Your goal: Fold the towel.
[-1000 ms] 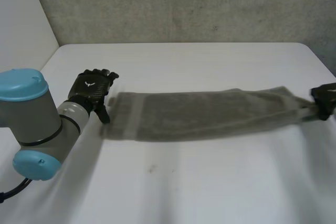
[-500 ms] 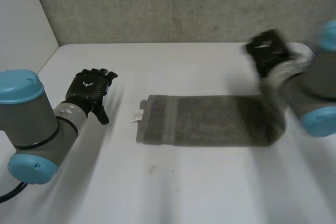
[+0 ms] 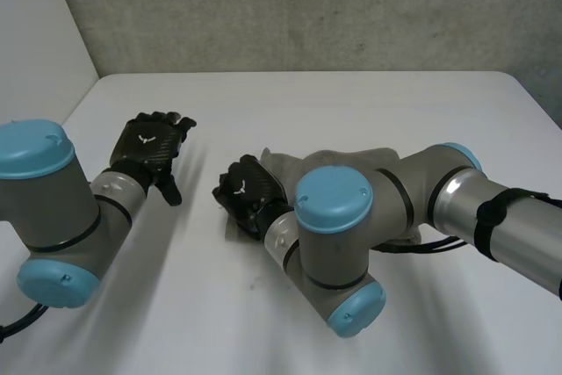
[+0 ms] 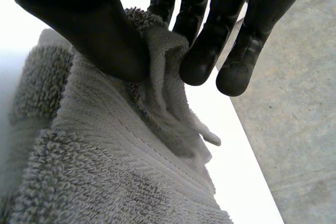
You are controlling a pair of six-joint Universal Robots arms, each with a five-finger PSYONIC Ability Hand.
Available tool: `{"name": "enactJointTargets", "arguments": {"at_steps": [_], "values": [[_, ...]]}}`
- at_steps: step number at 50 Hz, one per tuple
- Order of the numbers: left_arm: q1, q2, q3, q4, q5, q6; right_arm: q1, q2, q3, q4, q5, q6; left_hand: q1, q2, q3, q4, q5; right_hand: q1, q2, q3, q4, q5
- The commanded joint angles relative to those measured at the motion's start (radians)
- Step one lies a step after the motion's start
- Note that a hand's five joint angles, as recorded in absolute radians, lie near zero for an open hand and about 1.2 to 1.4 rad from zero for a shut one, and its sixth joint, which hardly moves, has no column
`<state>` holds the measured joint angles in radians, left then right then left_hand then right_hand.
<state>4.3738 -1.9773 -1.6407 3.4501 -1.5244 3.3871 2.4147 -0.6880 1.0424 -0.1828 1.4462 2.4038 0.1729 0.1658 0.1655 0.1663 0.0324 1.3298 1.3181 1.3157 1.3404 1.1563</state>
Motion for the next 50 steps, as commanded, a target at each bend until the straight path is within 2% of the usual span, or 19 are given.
{"name": "enactJointTargets", "arguments": {"at_steps": [1, 2, 5, 7, 9, 10, 12, 15, 17, 25, 32, 34, 36, 37, 39, 40, 42, 44, 50], "values": [[0.000, -0.003, 0.001, 0.001, -0.002, 0.001, -0.003, 0.004, 0.004, 0.092, -0.142, 0.069, 0.002, 0.009, 0.009, 0.008, -0.032, -0.743, -0.731, -0.729, -0.753, -0.744], [-0.002, -0.003, 0.001, 0.001, -0.002, 0.001, -0.005, -0.004, 0.016, 0.130, -0.188, 0.066, 0.002, 0.009, 0.009, 0.008, -0.032, -1.155, -1.144, -1.141, -1.166, -1.156], [-0.002, -0.003, 0.001, 0.001, -0.002, 0.001, -0.023, -0.037, 0.031, 0.172, -0.234, 0.083, 0.002, 0.009, 0.009, 0.008, -0.032, -1.155, -1.144, -1.141, -1.166, -1.156], [-0.002, -0.001, 0.004, 0.001, -0.003, 0.001, -0.037, -0.079, 0.042, 0.180, -0.230, 0.101, 0.002, 0.009, 0.009, 0.008, -0.032, -1.155, -1.144, -1.141, -1.166, -1.156], [-0.005, -0.001, 0.013, 0.001, -0.005, 0.001, -0.101, -0.172, 0.103, 0.178, -0.227, 0.203, 0.002, 0.009, 0.009, 0.008, -0.032, -1.155, -1.144, -1.141, -1.166, -1.156], [-0.005, -0.001, 0.013, 0.001, -0.005, 0.001, -0.101, -0.173, 0.103, 0.178, -0.227, 0.204, 0.002, 0.009, 0.009, 0.008, -0.032, -1.155, -1.144, -1.141, -1.166, -1.156], [-0.014, 0.002, 0.022, 0.001, -0.005, -0.003, -0.185, -0.269, 0.183, 0.174, -0.228, 0.331, 0.002, 0.009, 0.009, 0.008, -0.032, -1.155, -1.144, -1.141, -1.166, -1.156], [-0.020, 0.003, 0.029, 0.001, -0.003, -0.005, -0.226, -0.321, 0.223, 0.174, -0.227, 0.390, 0.002, 0.009, 0.009, 0.008, -0.032, -1.155, -1.144, -1.141, -1.166, -1.156], [-0.033, 0.002, 0.044, 0.001, -0.003, -0.006, -0.310, -0.396, 0.324, 0.163, -0.227, 0.457, 0.002, 0.010, 0.010, 0.009, -0.032, -1.155, -1.144, -1.141, -1.166, -1.156], [-0.094, -0.020, 0.079, 0.000, -0.003, -0.005, -0.489, -0.472, 0.530, 0.135, -0.213, 0.454, 0.005, 0.012, 0.013, 0.012, -0.029, -1.155, -1.144, -1.141, -1.166, -1.156], [-0.123, -0.032, 0.078, 0.000, -0.007, -0.003, -0.526, -0.449, 0.648, 0.037, -0.188, 0.382, 0.005, 0.013, 0.013, 0.012, -0.029, -1.116, -1.104, -1.102, -1.126, -1.117], [-0.125, -0.032, 0.075, 0.000, -0.007, -0.003, -0.528, -0.426, 0.668, 0.009, -0.178, 0.350, 0.008, 0.015, 0.016, 0.015, -0.026, -1.077, -1.066, -1.063, -1.088, -1.078], [-0.126, -0.031, 0.065, 0.000, -0.007, -0.003, -0.529, -0.378, 0.688, -0.026, -0.136, 0.280, 0.005, 0.012, 0.013, 0.012, -0.029, -0.882, -0.870, -0.868, -0.893, -0.883], [-0.126, -0.031, 0.065, 0.000, -0.007, -0.003, -0.529, -0.378, 0.688, -0.026, -0.136, 0.279, 0.005, 0.012, 0.013, 0.012, -0.029, -0.881, -0.869, -0.867, -0.891, -0.882], [-0.126, -0.026, 0.053, 0.000, -0.007, -0.003, -0.529, -0.358, 0.691, -0.050, -0.057, 0.210, 0.005, 0.012, 0.013, 0.012, -0.029, -0.428, -0.416, -0.414, -0.439, -0.429], [-0.126, -0.026, 0.053, 0.000, -0.007, -0.003, -0.529, -0.358, 0.691, -0.050, -0.056, 0.210, 0.005, 0.012, 0.013, 0.012, -0.029, -0.426, -0.414, -0.412, -0.436, -0.427], [-0.125, -0.021, 0.041, 0.000, -0.005, -0.003, -0.531, -0.358, 0.683, -0.095, 0.031, 0.138, 0.005, 0.012, 0.013, 0.012, -0.029, -0.029, -0.017, -0.015, -0.039, -0.030], [-0.123, -0.020, 0.036, 0.000, -0.005, -0.005, -0.531, -0.369, 0.682, -0.130, 0.061, 0.100, 0.005, 0.012, 0.013, 0.012, -0.029, 0.066, 0.077, 0.080, 0.055, 0.065], [-0.115, 0.002, 0.019, 0.000, -0.005, -0.006, -0.516, -0.426, 0.628, -0.199, 0.097, -0.049, 0.002, 0.010, 0.010, 0.009, -0.032, 0.066, 0.078, 0.081, 0.056, 0.065]]}}
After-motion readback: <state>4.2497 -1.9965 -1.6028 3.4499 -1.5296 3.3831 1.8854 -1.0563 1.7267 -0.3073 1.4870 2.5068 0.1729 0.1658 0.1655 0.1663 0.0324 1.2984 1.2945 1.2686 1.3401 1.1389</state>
